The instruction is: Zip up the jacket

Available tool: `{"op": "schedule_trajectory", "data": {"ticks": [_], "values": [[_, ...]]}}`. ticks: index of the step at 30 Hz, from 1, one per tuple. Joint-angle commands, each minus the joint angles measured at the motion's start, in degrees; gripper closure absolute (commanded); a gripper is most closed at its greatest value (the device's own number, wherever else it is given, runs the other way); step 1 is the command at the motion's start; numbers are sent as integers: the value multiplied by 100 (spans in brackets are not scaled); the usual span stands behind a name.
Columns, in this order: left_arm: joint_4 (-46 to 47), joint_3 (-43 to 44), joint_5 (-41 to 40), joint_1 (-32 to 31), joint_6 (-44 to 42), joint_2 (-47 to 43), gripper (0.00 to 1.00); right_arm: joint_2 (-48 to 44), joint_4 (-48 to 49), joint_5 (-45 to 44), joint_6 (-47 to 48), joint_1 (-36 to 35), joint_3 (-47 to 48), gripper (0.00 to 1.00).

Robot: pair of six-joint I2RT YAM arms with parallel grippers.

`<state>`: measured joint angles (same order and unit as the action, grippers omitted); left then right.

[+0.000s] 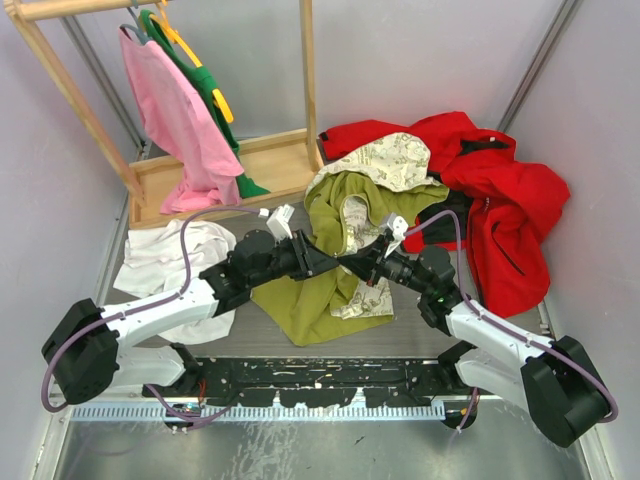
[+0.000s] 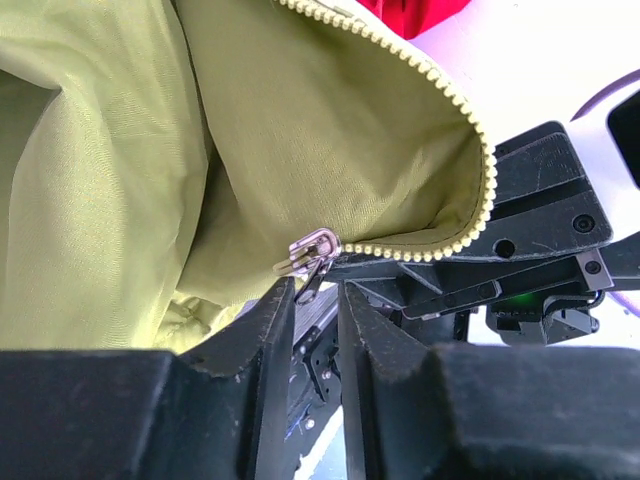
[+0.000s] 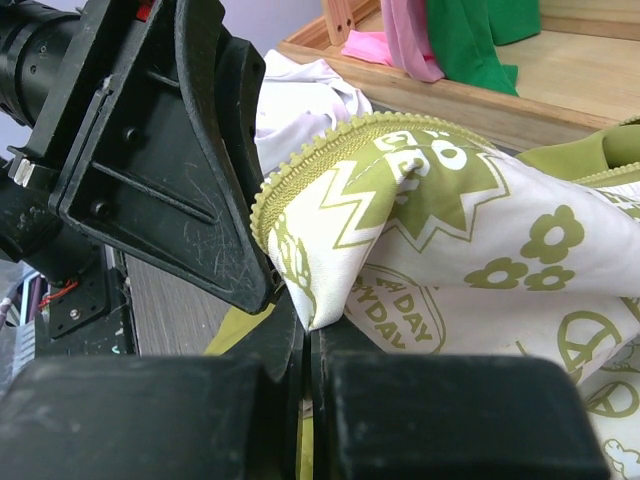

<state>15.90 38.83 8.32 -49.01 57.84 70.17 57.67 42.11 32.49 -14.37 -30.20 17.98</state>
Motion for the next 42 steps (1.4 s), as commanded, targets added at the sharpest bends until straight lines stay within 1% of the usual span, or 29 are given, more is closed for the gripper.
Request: {"op": "schedule_trajectory", "data": {"ticks": [1, 5, 8, 9, 13, 20, 32, 33, 35, 42], "values": [[449, 69, 111, -12, 55, 15, 78, -90, 482, 29, -75, 14, 22, 99], [410, 61, 84, -15, 50, 5, 88, -104, 491, 28, -83, 14, 22, 99], [318, 34, 73, -14, 48, 13, 98, -154, 491, -31, -100, 22, 6, 99], [291, 15, 74, -13, 46, 7, 100, -178, 498, -46, -113, 37, -2, 99], [65, -112, -35, -16, -10, -98, 100, -247, 663, 57, -294, 169, -59, 99], [-349, -279, -154, -10, -87, -188, 100, -226, 1220, 392, -827, 561, -195, 99], [-582, -293, -322, -4, -158, -122, 100, -263, 1301, 750, -1089, 690, -133, 99], [-599, -282, -348, -7, -158, -130, 98, -265, 1239, 746, -1067, 690, -122, 99], [-694, -259, -400, 19, -201, -191, 92, -287, 1096, 705, -1012, 699, -103, 99], [-1335, -226, -725, 167, -560, -709, 67, -291, 819, 653, -933, 735, -17, 99]]}}
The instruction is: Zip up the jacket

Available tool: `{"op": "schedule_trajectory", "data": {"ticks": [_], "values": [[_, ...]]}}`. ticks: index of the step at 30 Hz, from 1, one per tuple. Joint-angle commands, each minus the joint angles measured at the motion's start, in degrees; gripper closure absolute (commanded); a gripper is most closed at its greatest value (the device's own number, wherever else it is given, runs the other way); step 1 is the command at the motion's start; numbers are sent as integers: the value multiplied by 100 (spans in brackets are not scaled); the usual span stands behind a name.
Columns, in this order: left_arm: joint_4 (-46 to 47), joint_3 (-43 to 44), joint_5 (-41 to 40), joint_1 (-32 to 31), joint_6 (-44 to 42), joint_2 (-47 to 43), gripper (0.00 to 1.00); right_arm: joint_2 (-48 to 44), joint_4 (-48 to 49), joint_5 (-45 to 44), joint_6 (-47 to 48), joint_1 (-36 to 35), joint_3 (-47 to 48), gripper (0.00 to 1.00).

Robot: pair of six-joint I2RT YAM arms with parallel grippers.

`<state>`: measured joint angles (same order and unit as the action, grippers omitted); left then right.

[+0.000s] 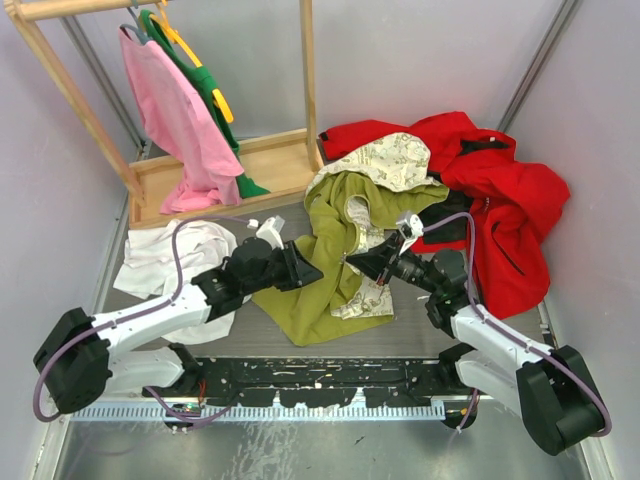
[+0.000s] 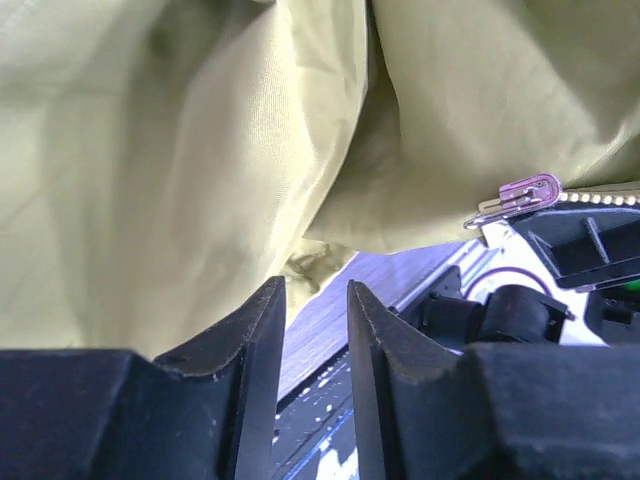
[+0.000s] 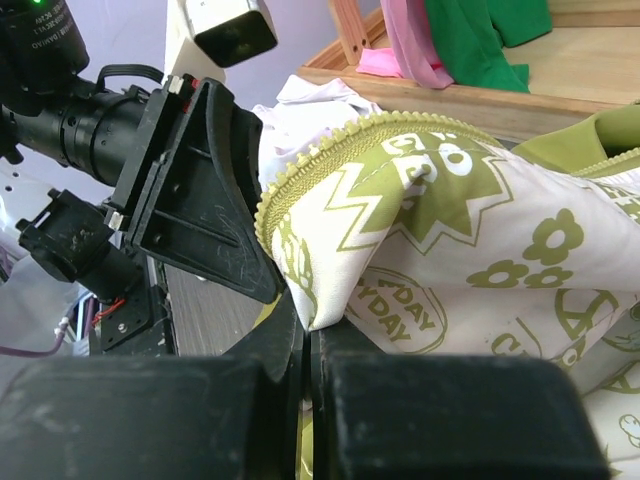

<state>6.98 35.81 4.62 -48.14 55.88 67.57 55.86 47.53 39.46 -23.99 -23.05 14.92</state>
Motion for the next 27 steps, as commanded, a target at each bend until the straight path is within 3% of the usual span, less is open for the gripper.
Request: {"op": "schedule_trajectory", "data": {"ticks": [1, 7, 11, 22, 27], "values": [[-598, 101, -423, 96, -447, -526, 64, -111, 241, -44, 40, 27, 304, 99], [-1775, 329, -881, 345, -969, -974, 42, -246, -40, -44, 177, 71, 319, 99], [-2476, 391, -838, 778, -1101, -1075, 33, -304, -155, -62, 242, 79, 310, 99], [-3874, 532, -980, 1549, -1469, -698, 25, -527, -349, -229, 397, 88, 65, 99], [-3665, 435, -986, 1964, -1750, -324, 23, -434, -256, -248, 395, 88, 12, 99]]}}
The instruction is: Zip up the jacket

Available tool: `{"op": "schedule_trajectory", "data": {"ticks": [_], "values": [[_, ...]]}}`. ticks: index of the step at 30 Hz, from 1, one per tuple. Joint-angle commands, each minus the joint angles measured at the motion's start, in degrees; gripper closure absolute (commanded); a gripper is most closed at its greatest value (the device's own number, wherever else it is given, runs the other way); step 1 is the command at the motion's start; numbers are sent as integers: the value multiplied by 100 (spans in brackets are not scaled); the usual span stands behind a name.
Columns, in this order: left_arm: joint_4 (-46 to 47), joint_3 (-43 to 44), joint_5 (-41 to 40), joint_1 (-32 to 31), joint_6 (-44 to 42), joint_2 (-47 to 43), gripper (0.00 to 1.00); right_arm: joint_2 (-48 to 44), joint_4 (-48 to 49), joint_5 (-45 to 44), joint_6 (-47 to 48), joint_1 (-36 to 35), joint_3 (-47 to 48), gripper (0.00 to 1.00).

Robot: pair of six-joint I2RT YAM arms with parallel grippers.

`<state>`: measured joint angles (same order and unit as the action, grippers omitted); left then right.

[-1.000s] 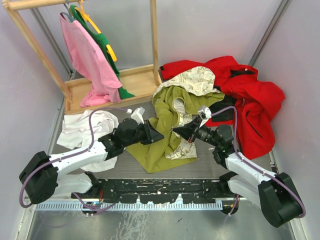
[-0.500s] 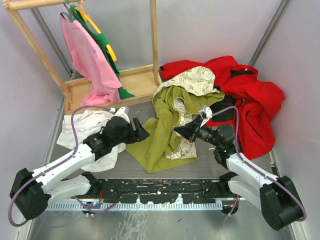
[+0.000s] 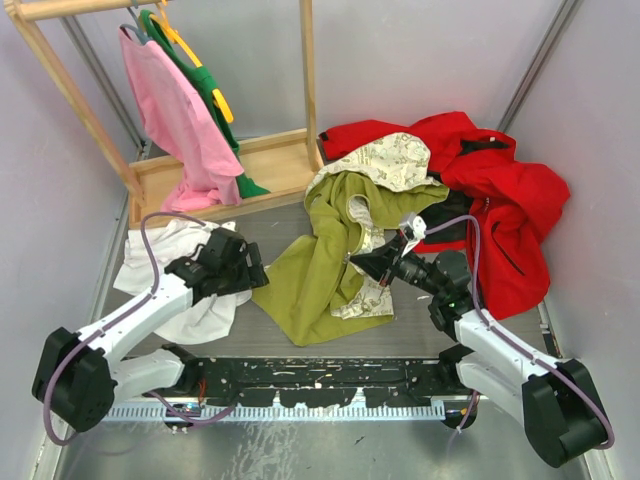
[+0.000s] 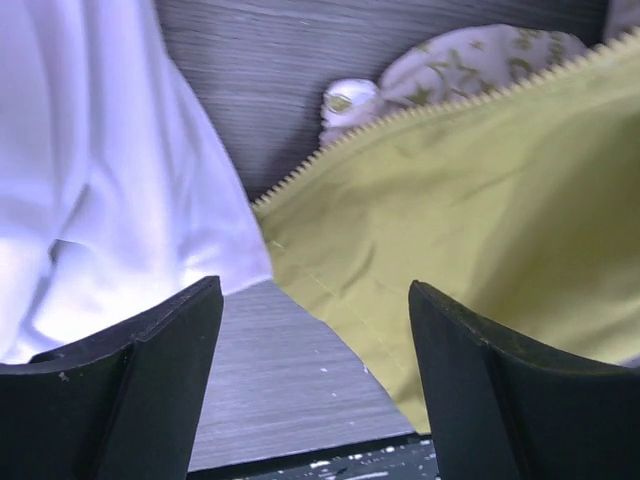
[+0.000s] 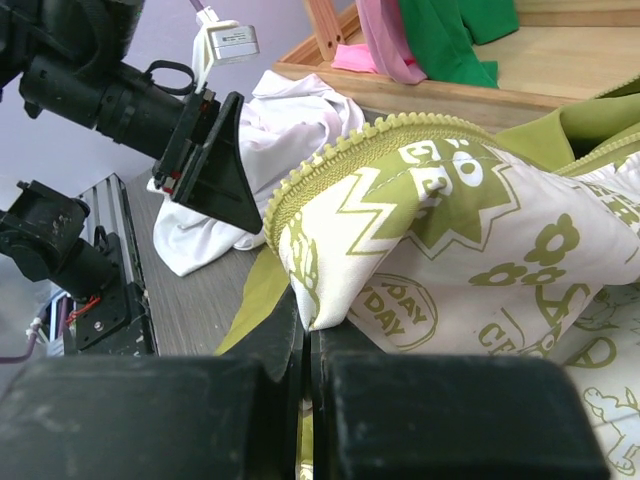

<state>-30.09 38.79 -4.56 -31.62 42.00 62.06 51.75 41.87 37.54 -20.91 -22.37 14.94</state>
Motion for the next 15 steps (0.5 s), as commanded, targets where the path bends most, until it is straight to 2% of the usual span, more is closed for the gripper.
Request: {"op": "schedule_trajectory", "data": {"ticks": [1, 7, 10, 15], "values": [[210, 169, 83, 374, -454, 333, 24, -35, 299, -46, 100, 16, 9, 99], [920, 686, 914, 542, -1054, 1393, 24, -91, 296, -124, 169, 21, -58, 99], [989, 944, 1429, 670, -1314, 1914, 24, -61, 296, -109, 175, 18, -55, 99], [1167, 1131, 1681, 798, -1599, 2549, 24, -36, 313, -60, 165, 17, -53, 99]]}}
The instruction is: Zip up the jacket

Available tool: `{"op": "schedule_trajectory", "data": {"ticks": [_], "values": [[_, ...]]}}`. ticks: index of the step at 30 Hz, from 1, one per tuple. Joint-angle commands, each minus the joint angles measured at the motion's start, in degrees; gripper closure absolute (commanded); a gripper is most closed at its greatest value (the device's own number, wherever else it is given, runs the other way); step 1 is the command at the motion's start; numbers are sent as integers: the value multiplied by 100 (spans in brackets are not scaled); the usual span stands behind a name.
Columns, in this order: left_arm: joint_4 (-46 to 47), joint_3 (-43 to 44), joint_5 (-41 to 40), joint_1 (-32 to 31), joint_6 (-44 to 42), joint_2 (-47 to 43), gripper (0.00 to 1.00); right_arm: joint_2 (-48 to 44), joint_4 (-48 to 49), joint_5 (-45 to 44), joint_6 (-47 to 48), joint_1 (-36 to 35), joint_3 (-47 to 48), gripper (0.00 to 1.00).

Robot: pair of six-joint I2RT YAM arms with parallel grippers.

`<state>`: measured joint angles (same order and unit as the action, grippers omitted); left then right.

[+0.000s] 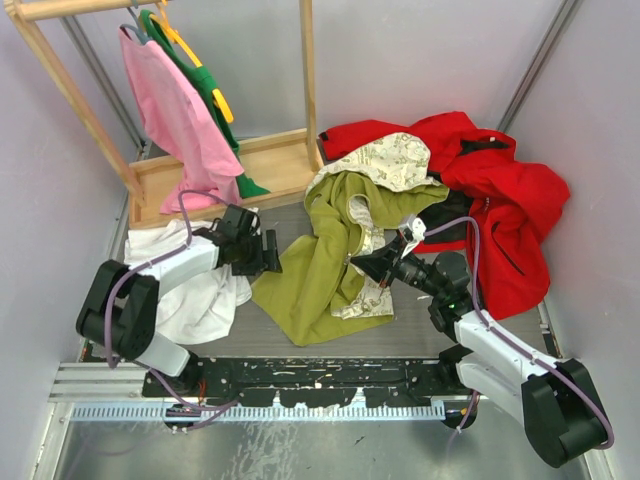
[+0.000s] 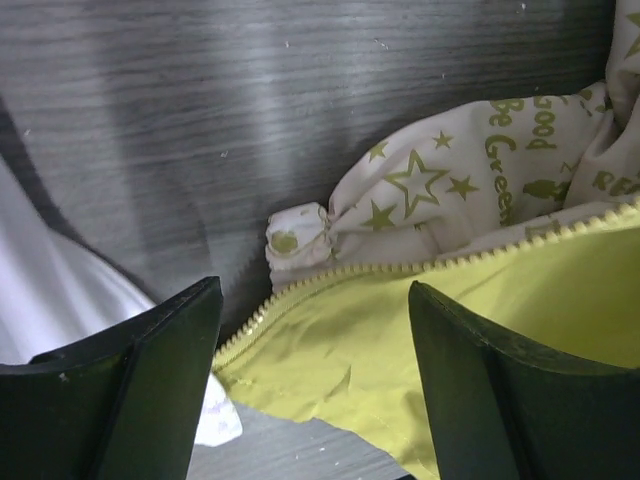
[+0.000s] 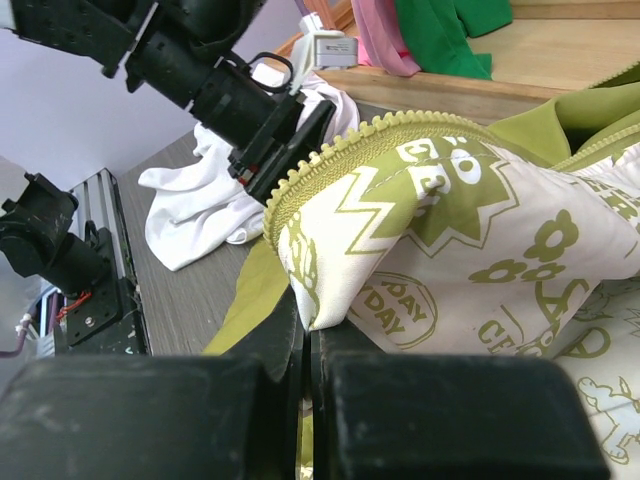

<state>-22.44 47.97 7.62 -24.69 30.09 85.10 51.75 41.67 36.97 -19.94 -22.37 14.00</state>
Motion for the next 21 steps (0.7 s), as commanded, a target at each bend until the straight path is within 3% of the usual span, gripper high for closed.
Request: {"op": "schedule_trajectory", "data": {"ticks": [1, 6, 13, 18, 21], "values": [[492, 208, 534, 122, -452, 341, 25, -21, 347, 9, 74, 14, 41, 99], [563, 266, 876, 196, -549, 638, 39, 26, 351, 34, 70, 15, 50, 99], [837, -24, 1667, 201, -153, 313, 99, -37, 325, 25, 74, 11, 50, 99], [647, -2, 1842, 201, 33, -182, 100, -115, 210, -60, 67, 22, 83, 99], [174, 248, 1444, 201, 94, -615, 100, -201, -163, -264, 173, 16, 208, 99]]}}
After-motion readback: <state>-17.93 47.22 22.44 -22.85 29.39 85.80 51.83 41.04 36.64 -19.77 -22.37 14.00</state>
